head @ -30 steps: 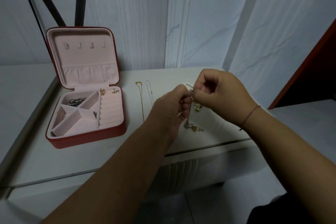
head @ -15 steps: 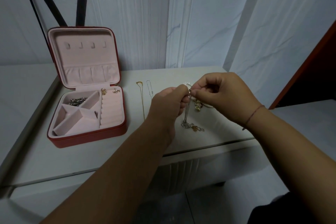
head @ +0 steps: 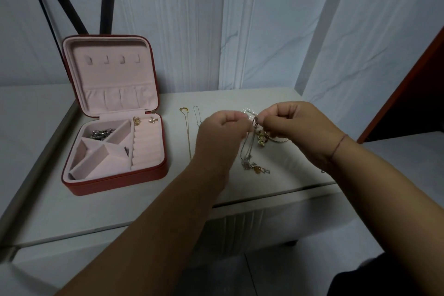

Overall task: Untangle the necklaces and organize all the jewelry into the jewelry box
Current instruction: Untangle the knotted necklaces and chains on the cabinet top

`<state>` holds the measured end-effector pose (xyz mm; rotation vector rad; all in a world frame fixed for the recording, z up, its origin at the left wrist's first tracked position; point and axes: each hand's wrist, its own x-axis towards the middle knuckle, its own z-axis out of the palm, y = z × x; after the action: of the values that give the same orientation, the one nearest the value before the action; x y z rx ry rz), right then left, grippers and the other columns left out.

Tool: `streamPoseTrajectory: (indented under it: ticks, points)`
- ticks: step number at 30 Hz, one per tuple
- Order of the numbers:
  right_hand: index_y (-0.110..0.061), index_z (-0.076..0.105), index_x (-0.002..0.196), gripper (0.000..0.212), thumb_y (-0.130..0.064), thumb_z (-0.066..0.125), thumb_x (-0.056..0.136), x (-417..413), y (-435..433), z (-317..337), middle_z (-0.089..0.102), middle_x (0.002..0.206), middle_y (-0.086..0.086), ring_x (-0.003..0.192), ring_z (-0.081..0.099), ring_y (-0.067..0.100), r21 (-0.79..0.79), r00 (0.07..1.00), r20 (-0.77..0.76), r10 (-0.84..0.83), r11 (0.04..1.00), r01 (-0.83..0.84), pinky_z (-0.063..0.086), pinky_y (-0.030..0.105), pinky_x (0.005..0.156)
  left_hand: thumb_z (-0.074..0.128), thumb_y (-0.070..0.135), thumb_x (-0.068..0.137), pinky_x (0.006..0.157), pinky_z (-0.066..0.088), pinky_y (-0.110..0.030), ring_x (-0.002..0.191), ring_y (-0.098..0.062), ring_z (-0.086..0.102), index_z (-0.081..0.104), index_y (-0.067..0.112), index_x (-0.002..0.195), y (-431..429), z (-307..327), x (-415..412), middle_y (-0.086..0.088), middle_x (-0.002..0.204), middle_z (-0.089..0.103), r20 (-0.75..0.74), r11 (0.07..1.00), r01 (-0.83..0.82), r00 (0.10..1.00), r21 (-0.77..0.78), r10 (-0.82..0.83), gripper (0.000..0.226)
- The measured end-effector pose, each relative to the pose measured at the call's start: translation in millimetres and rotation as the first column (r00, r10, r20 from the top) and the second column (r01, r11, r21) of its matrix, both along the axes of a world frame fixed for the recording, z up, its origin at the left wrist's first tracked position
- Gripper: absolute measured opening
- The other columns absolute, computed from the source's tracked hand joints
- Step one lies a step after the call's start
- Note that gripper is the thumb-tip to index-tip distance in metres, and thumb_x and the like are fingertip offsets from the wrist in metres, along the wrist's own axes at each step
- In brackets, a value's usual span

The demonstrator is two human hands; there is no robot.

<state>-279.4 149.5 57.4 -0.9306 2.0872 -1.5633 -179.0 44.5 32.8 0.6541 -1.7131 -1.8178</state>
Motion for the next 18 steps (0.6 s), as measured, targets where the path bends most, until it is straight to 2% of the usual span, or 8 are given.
streamPoseTrajectory:
  ticks: [3, 5, 11, 16, 18]
  points:
    - [0.001, 0.069, 0.082, 0.01, -0.008, 0.066, 0.084, -1.4, 1.0, -0.1, 0.058, 0.071, 0.011, 0.061, 0.049, 0.012, 0.001, 0.999, 0.041, 0.002, 1.0, -0.002, 0.043, 0.021, 0.06, 0.067, 0.008, 0.083, 0.065, 0.051, -0.015, 0.067, -0.002, 0.062, 0.071, 0.015, 0.086, -1.4, 1.0, 2.7, 0.002, 0.075, 0.069, -0.055, 0.963, -0.076, 0.996, -0.258, 0.064, 0.008]
    - [0.003, 0.069, 0.084, 0.012, -0.008, 0.066, 0.084, -2.1, 1.5, -0.3, 0.057, 0.071, 0.014, 0.062, 0.048, 0.015, -0.004, 0.998, 0.065, -0.003, 1.0, 0.003, 0.042, 0.024, 0.063, 0.069, 0.008, 0.083, 0.066, 0.049, -0.008, 0.069, 0.003, 0.063, 0.073, 0.011, 0.091, -1.5, 1.3, 3.0, 0.008, 0.075, 0.068, -0.079, 0.918, -0.093, 0.995, -0.386, 0.067, 0.009]
    - [-0.004, 0.072, 0.078, 0.008, -0.009, 0.067, 0.083, -2.8, 2.6, 1.2, 0.056, 0.068, 0.014, 0.059, 0.046, 0.016, -0.023, 0.994, 0.113, 0.008, 1.0, -0.005, 0.039, 0.028, 0.063, 0.074, 0.011, 0.079, 0.063, 0.048, -0.009, 0.064, -0.001, 0.061, 0.075, 0.012, 0.086, 0.2, -3.0, -0.6, 0.013, 0.065, 0.063, -0.133, 0.795, -0.169, 0.985, -0.582, 0.111, 0.007]
    - [-0.012, 0.074, 0.075, 0.006, -0.009, 0.071, 0.08, -2.2, 5.4, 2.4, 0.065, 0.079, 0.027, 0.066, 0.053, 0.018, 0.033, 0.999, -0.051, 0.005, 0.999, -0.003, 0.047, 0.031, 0.068, 0.066, 0.02, 0.079, 0.066, 0.049, -0.01, 0.06, 0.009, 0.056, 0.076, 0.009, 0.086, 0.2, -8.0, -3.0, 0.015, 0.065, 0.06, -0.197, 0.698, -0.228, 0.972, -0.679, 0.126, 0.016]
    - [-0.013, 0.074, 0.077, 0.004, -0.011, 0.073, 0.08, -2.8, 6.3, 3.3, 0.067, 0.077, 0.024, 0.064, 0.054, 0.014, 0.075, 0.985, -0.172, 0.007, 0.997, 0.007, 0.05, 0.029, 0.067, 0.066, 0.018, 0.08, 0.065, 0.047, -0.006, 0.059, 0.01, 0.055, 0.076, 0.008, 0.085, 0.5, -9.0, -3.6, 0.014, 0.065, 0.059, -0.204, 0.679, -0.231, 0.971, -0.697, 0.121, 0.015]
